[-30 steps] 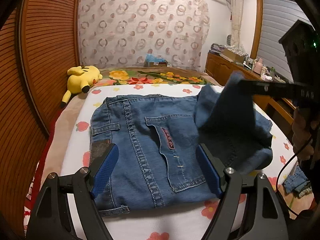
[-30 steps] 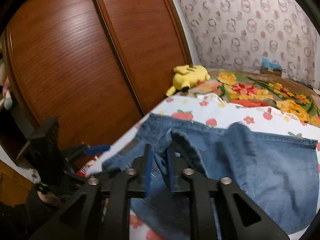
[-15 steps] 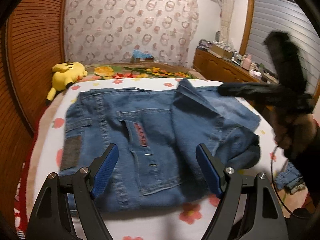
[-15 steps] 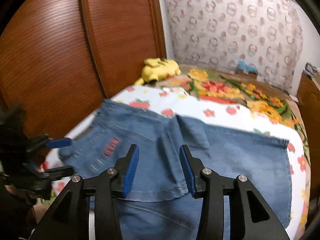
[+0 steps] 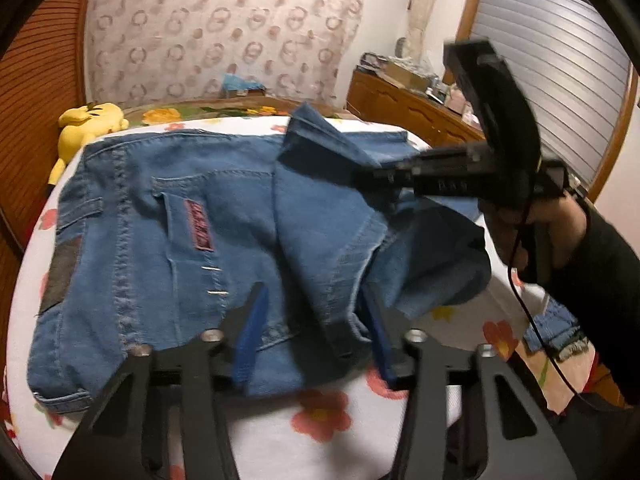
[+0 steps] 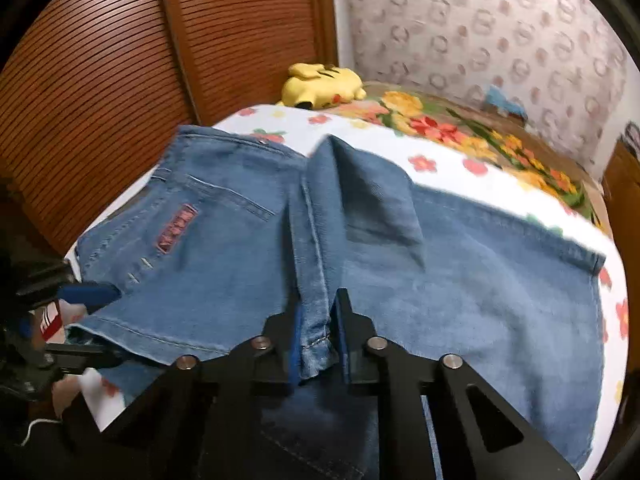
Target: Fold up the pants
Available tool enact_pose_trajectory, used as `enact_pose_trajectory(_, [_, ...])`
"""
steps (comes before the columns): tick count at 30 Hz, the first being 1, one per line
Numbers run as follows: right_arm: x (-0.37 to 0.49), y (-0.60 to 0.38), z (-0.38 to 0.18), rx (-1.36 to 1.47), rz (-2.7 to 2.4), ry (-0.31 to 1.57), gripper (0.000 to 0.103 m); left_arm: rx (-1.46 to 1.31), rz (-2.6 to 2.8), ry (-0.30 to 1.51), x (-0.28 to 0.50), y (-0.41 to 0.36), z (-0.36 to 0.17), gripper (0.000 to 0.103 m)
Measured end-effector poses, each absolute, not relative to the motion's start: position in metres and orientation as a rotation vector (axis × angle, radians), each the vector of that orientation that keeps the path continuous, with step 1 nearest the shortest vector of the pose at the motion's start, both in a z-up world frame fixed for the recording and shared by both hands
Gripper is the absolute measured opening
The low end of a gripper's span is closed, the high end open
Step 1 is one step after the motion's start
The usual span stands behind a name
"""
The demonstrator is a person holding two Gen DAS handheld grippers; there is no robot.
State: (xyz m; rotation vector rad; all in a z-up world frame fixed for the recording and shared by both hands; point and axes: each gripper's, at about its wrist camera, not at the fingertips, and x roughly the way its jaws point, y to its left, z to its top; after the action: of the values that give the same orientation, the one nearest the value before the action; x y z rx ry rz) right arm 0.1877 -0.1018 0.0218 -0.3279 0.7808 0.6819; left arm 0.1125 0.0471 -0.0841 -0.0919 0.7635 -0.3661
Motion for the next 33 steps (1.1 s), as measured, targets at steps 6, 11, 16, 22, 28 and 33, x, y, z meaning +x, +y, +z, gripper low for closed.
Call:
enact_pose_trajectory(6, [0.186,-0.083,0.052,-0.305,0.726,0.71,0.009,-0.095,-0.38,0.73,0.105,0.05,-0.072,0.011])
enact_pose_trajectory(11, [0.185,-0.052,0.082,-0.298,0.783,0.641,0.009,-0.118,-0.343,0.665,0.095,0.069,-0.052,0.009])
enact_pose_trajectory(16, [0.183,-0.007,0.101,-0.307,0.851,0.594,0.009,-0.145,-0.268,0.63,0.083,0.105,-0.037,0.009])
enact_pose_trajectory(22, [0.201,0.041,0.093,-0.324,0.905,0.592,0.009,-0.171,-0.181,0.626,0.073,0.145,-0.037,0.008])
enact_pose_trajectory(28, [0.219,0.04,0.073,-0.339,0.879,0.616,0.032,-0.169,-0.134,0.686,0.082,0.163,-0.058,0.009])
enact_pose_trajectory(33, [0.198,-0.005,0.084,-0.301,0.825,0.583,0.038,-0.174,-0.118,0.711,0.082,0.168,-0.072,0.009])
